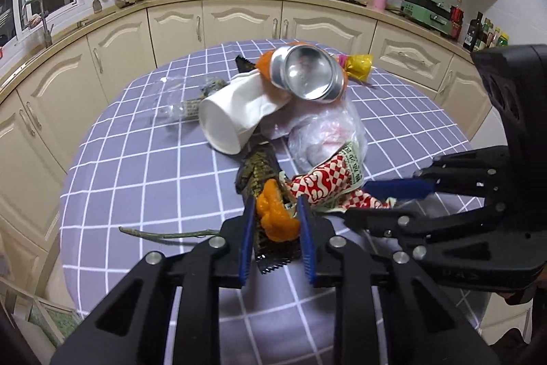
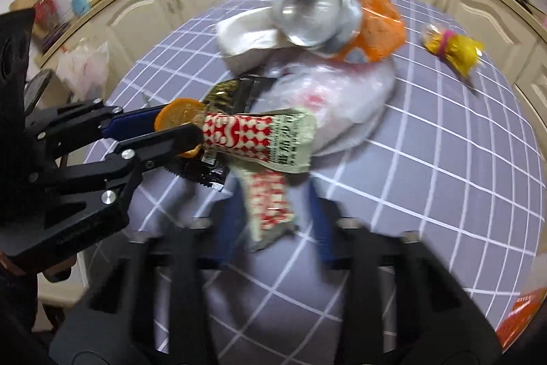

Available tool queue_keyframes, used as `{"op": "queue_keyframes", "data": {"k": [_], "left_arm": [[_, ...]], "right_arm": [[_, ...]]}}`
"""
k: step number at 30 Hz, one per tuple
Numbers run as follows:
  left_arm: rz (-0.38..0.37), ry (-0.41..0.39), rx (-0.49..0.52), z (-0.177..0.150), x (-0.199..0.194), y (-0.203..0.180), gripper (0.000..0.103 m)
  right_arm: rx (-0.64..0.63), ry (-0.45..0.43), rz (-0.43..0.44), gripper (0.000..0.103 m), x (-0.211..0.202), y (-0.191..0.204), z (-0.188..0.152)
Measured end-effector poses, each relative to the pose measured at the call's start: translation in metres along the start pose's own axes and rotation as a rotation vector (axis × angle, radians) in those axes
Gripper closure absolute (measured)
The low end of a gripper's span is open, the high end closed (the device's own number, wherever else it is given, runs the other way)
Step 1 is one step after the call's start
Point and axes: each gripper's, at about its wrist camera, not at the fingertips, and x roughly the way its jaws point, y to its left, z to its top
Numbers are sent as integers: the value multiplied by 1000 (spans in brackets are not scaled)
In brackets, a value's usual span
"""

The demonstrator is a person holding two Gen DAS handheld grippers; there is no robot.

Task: Collect trash
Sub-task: 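Grasp the orange candy with the left tool while the right tool grasps a red-white wrapper, then carry both held items to the blue bin and open both tools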

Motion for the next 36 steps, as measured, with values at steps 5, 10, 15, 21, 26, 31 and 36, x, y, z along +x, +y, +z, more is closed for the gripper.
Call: {"op": "queue_keyframes", "data": {"k": [5, 10, 15, 21, 26, 31, 36], "left_arm": [[18, -1, 4, -7, -8, 1, 82], [25, 7, -5, -15, -12, 4, 88], [34, 12, 3, -20, -13, 2, 88], [54, -7, -7, -17, -15, -1, 90], [96, -58, -28, -10, -31, 0, 90], [118, -119, -28, 3, -54, -5, 90], [85, -185, 8, 25, -74, -27, 90]], "right_arm": [[12, 2, 9, 84, -9, -1, -10], [65, -6, -13, 85, -21, -19, -23], [103, -15, -20, 85, -28, -32, -32], [126, -35, 0, 85, -33, -36, -37], [166, -77, 9, 85, -47, -48, -38], [208, -140, 19, 85, -70, -64, -39], [258, -222, 20, 85, -101, -85, -39]]}}
